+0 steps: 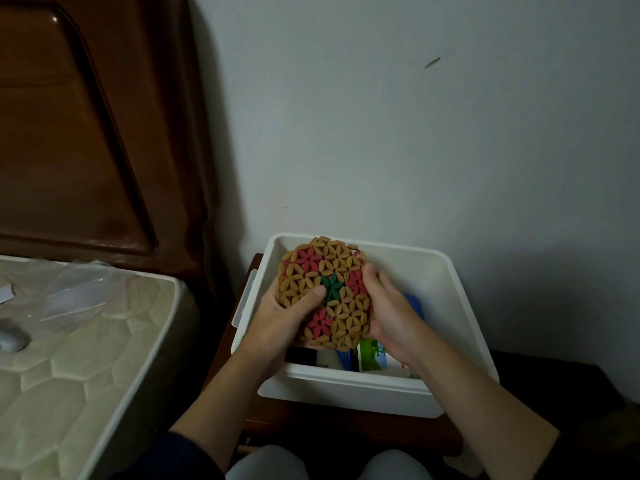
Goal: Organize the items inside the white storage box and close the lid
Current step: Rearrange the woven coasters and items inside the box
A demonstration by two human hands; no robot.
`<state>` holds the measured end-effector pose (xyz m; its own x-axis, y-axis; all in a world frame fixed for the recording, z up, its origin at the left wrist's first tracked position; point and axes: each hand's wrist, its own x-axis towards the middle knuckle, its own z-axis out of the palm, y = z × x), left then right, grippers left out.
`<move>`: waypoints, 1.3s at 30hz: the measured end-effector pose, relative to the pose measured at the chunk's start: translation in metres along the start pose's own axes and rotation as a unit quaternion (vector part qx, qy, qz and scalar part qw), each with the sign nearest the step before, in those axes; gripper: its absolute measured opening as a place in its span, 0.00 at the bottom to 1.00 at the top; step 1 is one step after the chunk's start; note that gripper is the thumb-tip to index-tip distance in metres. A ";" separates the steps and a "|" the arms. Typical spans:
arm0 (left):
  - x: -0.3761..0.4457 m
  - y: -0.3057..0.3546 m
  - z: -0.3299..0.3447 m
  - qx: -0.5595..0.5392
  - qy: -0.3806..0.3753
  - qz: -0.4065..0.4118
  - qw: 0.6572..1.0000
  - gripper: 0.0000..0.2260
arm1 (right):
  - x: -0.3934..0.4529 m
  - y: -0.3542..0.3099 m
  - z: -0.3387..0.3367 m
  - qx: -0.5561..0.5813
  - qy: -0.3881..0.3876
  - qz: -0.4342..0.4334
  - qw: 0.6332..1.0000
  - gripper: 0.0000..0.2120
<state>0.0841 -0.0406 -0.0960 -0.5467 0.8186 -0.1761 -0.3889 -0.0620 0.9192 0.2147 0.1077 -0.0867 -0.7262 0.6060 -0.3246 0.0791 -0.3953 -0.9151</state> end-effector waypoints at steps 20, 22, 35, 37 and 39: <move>-0.007 0.017 0.000 -0.043 -0.044 -0.063 0.996 0.28 | -0.011 -0.008 0.027 -0.183 0.013 -0.227 0.957 0.24; -0.008 0.017 0.001 -0.019 -0.060 -0.078 0.995 0.28 | -0.009 -0.013 0.023 -0.219 -0.004 -0.198 0.955 0.26; 0.003 0.017 0.005 -0.054 -0.095 -0.100 0.989 0.20 | -0.009 -0.032 -0.005 -0.272 -0.005 -0.221 0.936 0.16; 0.009 0.016 0.012 -0.043 -0.082 -0.078 0.993 0.18 | -0.008 -0.036 -0.010 -0.277 0.002 -0.211 0.937 0.21; 0.015 0.018 0.019 -0.047 -0.065 -0.059 0.995 0.19 | -0.003 -0.039 -0.019 -0.283 0.018 -0.163 0.945 0.26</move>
<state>0.0828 -0.0186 -0.0758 -0.3951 0.8900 -0.2275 -0.5147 -0.0093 0.8573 0.2269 0.1345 -0.0544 -0.7522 0.6589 -0.0017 0.2151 0.2431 -0.9459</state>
